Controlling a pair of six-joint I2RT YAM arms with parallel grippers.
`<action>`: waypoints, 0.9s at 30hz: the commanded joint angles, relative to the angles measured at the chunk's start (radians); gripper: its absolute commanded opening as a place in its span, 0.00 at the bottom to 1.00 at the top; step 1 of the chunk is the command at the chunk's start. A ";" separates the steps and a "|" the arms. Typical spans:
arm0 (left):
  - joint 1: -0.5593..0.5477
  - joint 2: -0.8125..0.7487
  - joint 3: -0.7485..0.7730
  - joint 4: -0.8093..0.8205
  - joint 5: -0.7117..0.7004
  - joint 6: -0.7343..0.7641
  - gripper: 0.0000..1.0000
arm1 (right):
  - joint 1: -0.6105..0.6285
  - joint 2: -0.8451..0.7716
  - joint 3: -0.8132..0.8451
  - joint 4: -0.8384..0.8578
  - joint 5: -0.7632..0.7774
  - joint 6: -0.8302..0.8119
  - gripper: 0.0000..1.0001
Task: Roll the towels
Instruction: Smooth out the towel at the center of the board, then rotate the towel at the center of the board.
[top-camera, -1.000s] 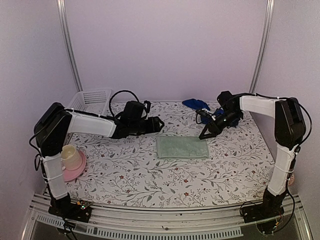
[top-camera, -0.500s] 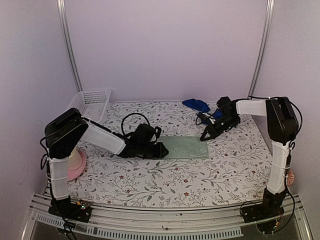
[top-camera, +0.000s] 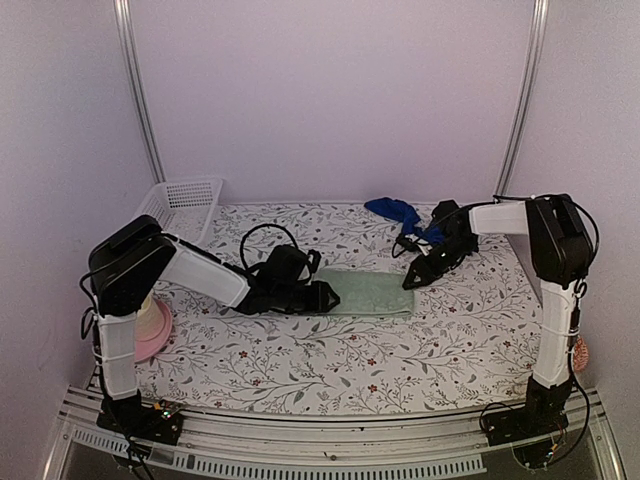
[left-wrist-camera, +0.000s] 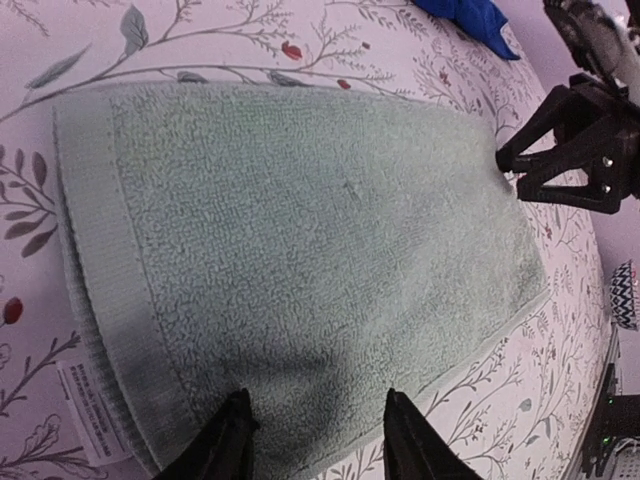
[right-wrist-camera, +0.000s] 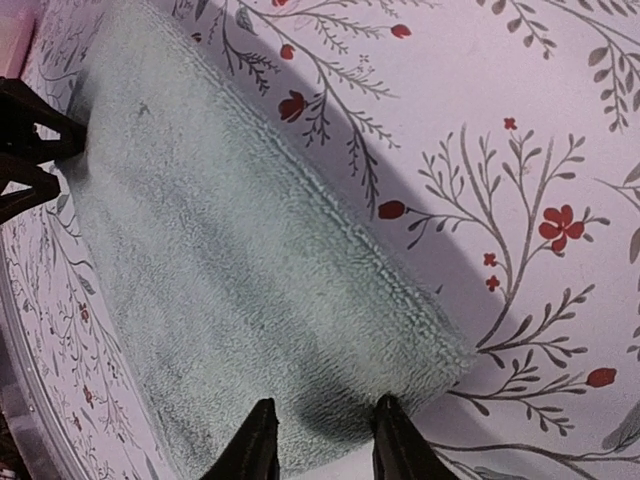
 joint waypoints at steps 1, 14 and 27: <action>0.028 0.015 0.004 -0.065 -0.019 0.025 0.47 | -0.006 -0.125 -0.030 -0.029 -0.059 -0.089 0.37; 0.032 -0.033 0.030 -0.021 0.013 0.048 0.59 | 0.042 -0.091 -0.060 -0.194 -0.294 -0.208 0.05; 0.034 -0.002 0.038 -0.034 0.012 0.044 0.59 | 0.043 0.002 -0.103 -0.178 -0.175 -0.157 0.04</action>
